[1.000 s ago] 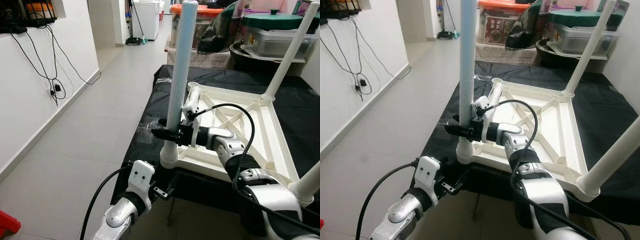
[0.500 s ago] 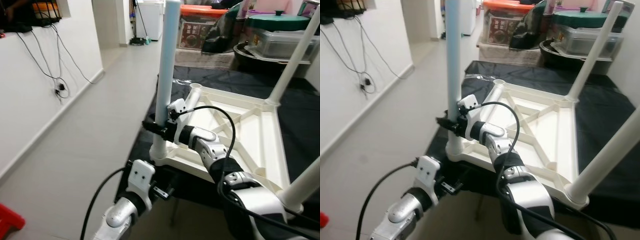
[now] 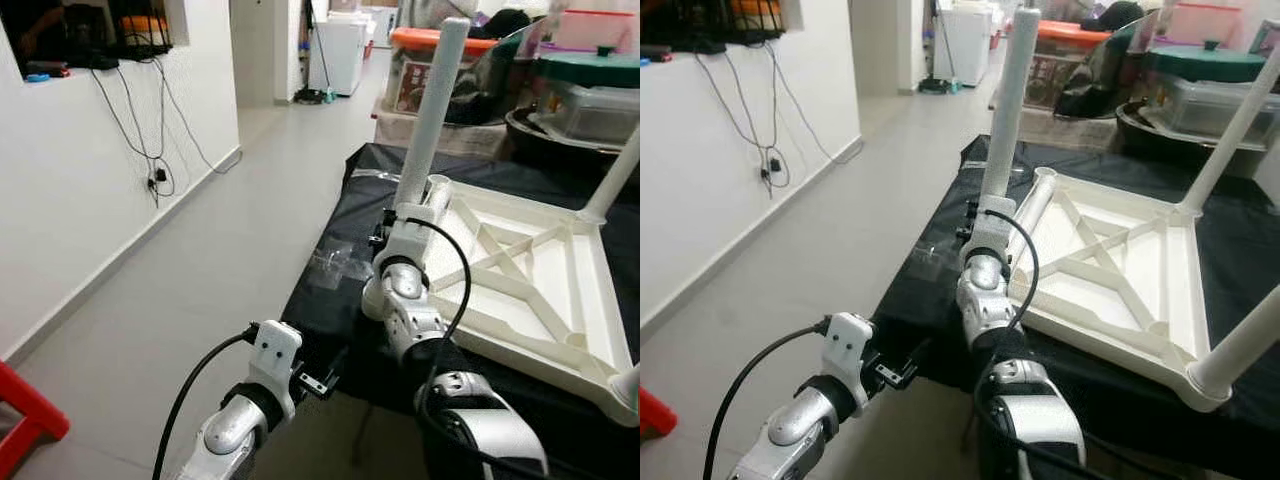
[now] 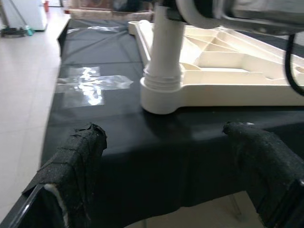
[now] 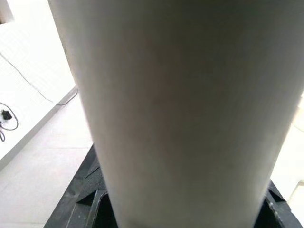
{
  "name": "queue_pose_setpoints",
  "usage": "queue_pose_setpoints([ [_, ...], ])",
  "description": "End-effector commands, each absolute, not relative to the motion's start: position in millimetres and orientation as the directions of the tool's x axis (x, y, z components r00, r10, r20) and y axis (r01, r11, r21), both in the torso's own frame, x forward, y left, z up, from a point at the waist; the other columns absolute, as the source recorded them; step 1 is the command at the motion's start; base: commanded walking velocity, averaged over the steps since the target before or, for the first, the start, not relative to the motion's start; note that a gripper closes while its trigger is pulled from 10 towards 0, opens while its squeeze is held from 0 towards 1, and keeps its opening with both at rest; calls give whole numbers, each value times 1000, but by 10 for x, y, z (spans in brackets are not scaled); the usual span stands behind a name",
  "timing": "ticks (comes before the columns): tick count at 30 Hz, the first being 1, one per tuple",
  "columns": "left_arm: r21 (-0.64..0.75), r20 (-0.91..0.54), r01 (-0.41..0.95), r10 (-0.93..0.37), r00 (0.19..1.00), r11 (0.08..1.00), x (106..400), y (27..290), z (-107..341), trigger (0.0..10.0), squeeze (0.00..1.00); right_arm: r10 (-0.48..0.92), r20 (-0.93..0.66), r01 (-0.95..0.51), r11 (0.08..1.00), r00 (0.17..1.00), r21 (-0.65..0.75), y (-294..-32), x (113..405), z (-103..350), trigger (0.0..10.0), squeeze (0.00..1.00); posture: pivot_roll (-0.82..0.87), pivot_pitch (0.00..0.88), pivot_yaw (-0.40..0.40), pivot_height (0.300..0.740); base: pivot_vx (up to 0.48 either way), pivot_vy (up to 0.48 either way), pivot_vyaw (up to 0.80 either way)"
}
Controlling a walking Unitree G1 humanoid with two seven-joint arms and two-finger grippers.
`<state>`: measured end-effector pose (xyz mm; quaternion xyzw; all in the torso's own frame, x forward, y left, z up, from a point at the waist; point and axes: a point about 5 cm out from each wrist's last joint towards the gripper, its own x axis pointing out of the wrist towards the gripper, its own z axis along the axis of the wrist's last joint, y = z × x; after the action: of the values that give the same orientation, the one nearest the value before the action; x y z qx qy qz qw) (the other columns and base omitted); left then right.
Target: Building children table
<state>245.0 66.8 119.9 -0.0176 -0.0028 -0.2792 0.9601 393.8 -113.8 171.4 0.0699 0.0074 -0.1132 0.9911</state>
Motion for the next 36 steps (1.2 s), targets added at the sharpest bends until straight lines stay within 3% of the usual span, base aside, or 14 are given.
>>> queue_pose_setpoints([
  [1,-28,-5,535,-535,845,844,2435,675,1168,10000,0,-219,-86,233,947,972,221,-1134,3906,1578,10000,1000,70,0,-78,740,0,0,0],
  [7,-33,-12,538,-539,842,842,2429,680,1152,10000,0,-152,-10,151,964,988,219,-1104,3904,1632,10000,1000,60,0,-74,740,0,0,0],
  [8,-34,-13,538,-538,843,842,2429,681,1151,10000,0,-163,-3,160,964,987,213,-1129,3896,1639,10000,0,59,0,-73,740,0,0,0],
  [18,-35,-13,537,-538,843,843,2439,688,1148,10000,0,0,11,-2,971,1000,238,-1130,3925,1670,10000,0,64,0,-76,740,0,0,0],
  [19,-34,-12,535,-535,844,844,2443,688,1146,10000,0,87,8,-86,967,996,239,-1199,3963,1694,10000,0,70,0,-83,740,0,0,0],
  [20,-33,-12,536,-537,844,843,2448,682,1142,10000,0,259,15,-256,941,966,220,-1209,3985,1732,10000,0,62,0,-79,740,0,0,0],
  [23,-33,-12,536,-537,844,843,2448,682,1142,10000,0,259,15,-256,941,966,220,-1209,3985,1732,10000,0,62,0,-79,740,0,0,0],
  [25,-31,-13,540,-541,841,841,2453,672,1136,10000,0,574,21,-569,806,819,164,-1157,3939,1771,10000,0,66,0,-79,740,0,0,0],
  [26,-31,-13,540,-541,841,841,2453,672,1136,10000,0,574,21,-569,806,819,164,-1157,3939,1771,10000,0,66,0,-79,740,0,0,0],
  [28,-29,-14,539,-540,842,842,2450,670,1137,10000,0,773,-9,-770,632,634,83,-1054,3837,1738,10000,0,84,0,-90,740,0,0,0],
  [30,-29,-14,539,-540,842,842,2450,670,1137,10000,0,773,-9,-770,632,634,83,-1054,3837,1738,10000,0,84,0,-90,740,0,0,0],
  [34,-27,-12,536,-537,844,844,2447,670,1142,10000,0,875,-36,-872,485,483,66,-962,3772,1725,10000,0,97,0,-99,740,0,0,0],
  [36,-26,-12,536,-536,844,844,2446,670,1145,10000,0,892,-43,-889,453,451,71,-938,3764,1729,10000,0,97,0,-99,740,0,0,0],
])
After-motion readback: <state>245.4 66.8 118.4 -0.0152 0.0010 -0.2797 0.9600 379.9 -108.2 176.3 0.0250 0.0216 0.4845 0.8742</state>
